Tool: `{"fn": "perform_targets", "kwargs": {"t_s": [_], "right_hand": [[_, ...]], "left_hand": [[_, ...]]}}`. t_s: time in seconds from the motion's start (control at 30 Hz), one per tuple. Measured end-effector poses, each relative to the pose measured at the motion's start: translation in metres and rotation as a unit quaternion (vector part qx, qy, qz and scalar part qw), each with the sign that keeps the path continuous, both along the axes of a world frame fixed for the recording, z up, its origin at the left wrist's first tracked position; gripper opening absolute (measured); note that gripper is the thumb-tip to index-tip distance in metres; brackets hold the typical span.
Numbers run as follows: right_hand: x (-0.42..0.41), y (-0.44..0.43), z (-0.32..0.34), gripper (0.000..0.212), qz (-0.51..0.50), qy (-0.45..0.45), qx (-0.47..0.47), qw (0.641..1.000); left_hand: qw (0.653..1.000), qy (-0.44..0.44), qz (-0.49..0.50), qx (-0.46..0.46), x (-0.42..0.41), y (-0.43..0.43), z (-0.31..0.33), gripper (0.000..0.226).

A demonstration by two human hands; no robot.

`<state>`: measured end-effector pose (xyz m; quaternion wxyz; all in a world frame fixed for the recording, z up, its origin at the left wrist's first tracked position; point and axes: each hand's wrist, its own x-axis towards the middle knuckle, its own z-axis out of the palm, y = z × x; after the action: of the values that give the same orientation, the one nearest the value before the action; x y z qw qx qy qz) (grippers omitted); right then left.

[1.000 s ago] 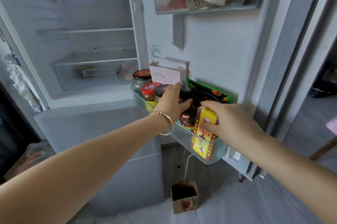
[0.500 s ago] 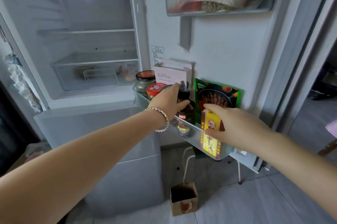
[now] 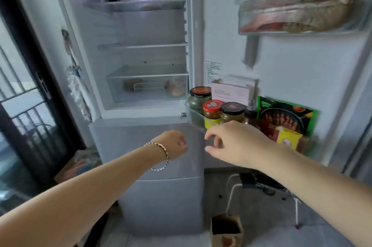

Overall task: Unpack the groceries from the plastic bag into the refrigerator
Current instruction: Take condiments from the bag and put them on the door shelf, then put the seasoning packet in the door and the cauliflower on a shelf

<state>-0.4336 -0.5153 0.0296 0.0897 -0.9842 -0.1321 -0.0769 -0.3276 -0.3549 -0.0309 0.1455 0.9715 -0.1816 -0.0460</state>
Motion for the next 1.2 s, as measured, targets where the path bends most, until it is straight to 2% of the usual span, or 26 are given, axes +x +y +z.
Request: {"fn": "perform_targets", "kwargs": {"t_s": [0.2,0.3,0.4,0.53,0.73,0.83,1.1,1.2], "right_hand": [[0.06,0.073,-0.057,0.03,0.089,0.14,-0.055,0.985],[0.071,0.109,-0.078,0.03,0.158,0.159,-0.118,0.967],[0.062,0.146,-0.095,0.034,0.25,0.147,-0.178,0.94],[0.02,0.192,-0.111,0.031,0.38,0.112,-0.248,0.884],[-0.123,0.245,-0.124,0.029,0.565,0.067,-0.25,0.784],[-0.219,0.261,-0.134,0.028,0.651,0.025,-0.259,0.714],[-0.526,0.242,-0.135,0.034,0.811,-0.024,-0.275,0.516],[-0.643,0.204,-0.128,0.021,0.852,0.01,-0.26,0.454]], "left_hand": [[0.981,0.033,0.133,0.135,-0.031,0.077,-0.026,0.03],[0.96,0.035,0.221,0.17,-0.069,0.105,-0.039,0.033],[0.925,0.081,0.337,0.154,-0.124,0.127,-0.051,0.034],[0.864,0.114,0.48,0.099,-0.221,0.144,-0.064,0.029],[0.735,0.15,0.66,0.042,-0.407,0.129,-0.079,0.03],[0.663,0.147,0.734,0.016,-0.512,0.105,-0.079,0.028],[0.417,0.122,0.9,-0.04,-0.808,-0.017,-0.073,0.025],[0.331,0.109,0.937,-0.035,-0.914,-0.078,-0.07,0.022]]}}
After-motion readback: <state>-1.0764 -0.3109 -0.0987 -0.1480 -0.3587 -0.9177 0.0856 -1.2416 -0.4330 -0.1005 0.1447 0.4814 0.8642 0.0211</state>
